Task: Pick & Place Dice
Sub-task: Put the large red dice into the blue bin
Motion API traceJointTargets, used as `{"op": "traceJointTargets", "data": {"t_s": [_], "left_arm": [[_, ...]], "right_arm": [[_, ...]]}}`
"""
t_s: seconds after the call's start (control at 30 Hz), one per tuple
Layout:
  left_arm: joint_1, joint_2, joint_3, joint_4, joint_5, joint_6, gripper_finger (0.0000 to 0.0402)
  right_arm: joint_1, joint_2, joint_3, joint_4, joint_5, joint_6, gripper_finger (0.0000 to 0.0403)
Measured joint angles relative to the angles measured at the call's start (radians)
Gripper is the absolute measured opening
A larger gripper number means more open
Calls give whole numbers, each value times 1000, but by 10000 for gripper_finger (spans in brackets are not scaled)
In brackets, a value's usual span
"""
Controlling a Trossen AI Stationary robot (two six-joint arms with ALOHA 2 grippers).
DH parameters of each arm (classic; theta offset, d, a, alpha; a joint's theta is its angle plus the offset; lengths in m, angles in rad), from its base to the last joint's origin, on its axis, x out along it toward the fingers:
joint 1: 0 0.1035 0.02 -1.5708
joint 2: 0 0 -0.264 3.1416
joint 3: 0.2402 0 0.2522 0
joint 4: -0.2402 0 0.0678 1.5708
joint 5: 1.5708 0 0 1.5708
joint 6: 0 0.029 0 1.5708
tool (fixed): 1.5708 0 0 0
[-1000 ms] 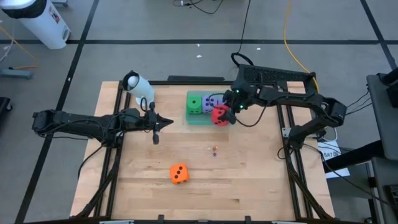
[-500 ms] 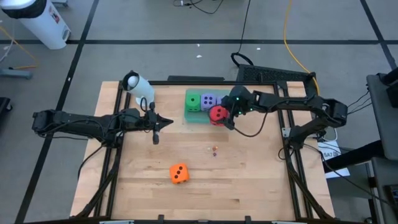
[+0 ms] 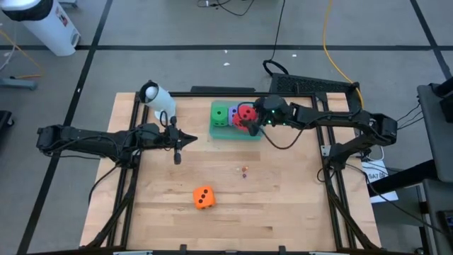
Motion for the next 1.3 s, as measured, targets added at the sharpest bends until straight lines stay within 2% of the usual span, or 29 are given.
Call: {"op": "traceJointTargets", "data": {"t_s": [0.13, 0.33, 0.47, 0.67, 1.0, 1.17, 1.3], "left_arm": [[0, 0, 0, 0, 0, 0, 21], [0, 0, 0, 0, 0, -11, 21], [0, 0, 0, 2, 0, -11, 21], [0, 0, 0, 8, 0, -11, 21], [0, 0, 0, 7, 0, -7, 21], [0, 0, 0, 6, 0, -6, 21], [0, 0, 0, 6, 0, -5, 21]], "right_arm": [[44, 1, 4, 6, 154, 9, 358], [63, 7, 4, 7, 154, 1, 358], [61, 23, 4, 16, 90, -36, 357], [75, 108, 8, 126, -30, -163, 357], [70, 239, 91, 97, -57, -275, 357], [45, 263, 96, 130, -145, -289, 357], [51, 269, 129, 133, -161, -314, 357]]}}
